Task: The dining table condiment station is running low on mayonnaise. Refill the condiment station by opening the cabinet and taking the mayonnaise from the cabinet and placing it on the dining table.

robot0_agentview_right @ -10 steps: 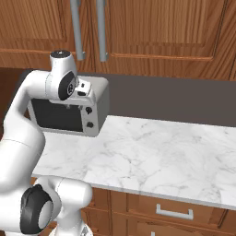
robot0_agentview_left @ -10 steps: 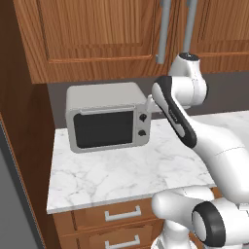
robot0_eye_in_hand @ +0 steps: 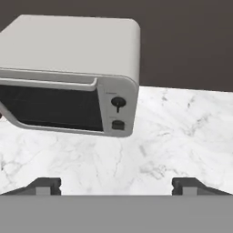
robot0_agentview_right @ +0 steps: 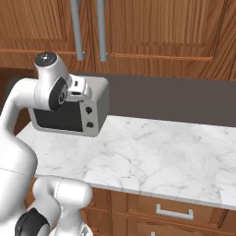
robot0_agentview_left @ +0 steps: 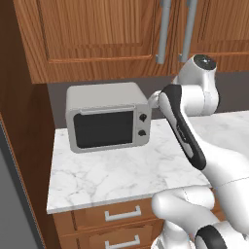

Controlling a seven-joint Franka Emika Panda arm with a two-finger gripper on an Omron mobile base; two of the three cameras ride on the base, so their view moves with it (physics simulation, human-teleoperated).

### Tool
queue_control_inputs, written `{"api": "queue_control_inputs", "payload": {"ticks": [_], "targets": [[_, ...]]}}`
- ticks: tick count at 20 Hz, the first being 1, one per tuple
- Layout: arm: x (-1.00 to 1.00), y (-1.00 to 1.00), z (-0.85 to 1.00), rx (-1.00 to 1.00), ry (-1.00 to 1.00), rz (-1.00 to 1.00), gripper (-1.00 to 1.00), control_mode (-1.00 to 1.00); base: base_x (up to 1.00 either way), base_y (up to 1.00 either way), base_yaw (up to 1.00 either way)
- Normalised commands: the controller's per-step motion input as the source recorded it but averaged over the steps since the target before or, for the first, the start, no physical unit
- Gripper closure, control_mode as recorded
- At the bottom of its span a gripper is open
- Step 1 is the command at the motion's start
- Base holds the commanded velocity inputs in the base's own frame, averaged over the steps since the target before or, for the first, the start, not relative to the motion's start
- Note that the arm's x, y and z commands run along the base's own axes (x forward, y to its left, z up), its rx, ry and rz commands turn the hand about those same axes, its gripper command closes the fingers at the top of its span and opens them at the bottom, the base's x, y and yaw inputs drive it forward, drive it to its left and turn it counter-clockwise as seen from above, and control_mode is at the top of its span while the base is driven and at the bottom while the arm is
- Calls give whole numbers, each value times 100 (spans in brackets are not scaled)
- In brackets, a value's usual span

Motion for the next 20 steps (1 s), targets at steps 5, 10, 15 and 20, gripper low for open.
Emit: {"api": "queue_control_inputs", "payload": {"ticks": [5,10,15,20], "targets": [[-22,0,55,0,-36,0,-100,-100,0,0,0],[-12,0,72,-3,-16,0,-100,-100,0,0,0],[0,0,92,0,-10,-3,-100,-100,0,0,0],[3,0,84,3,-9,-4,-100,-100,0,0,0]]}}
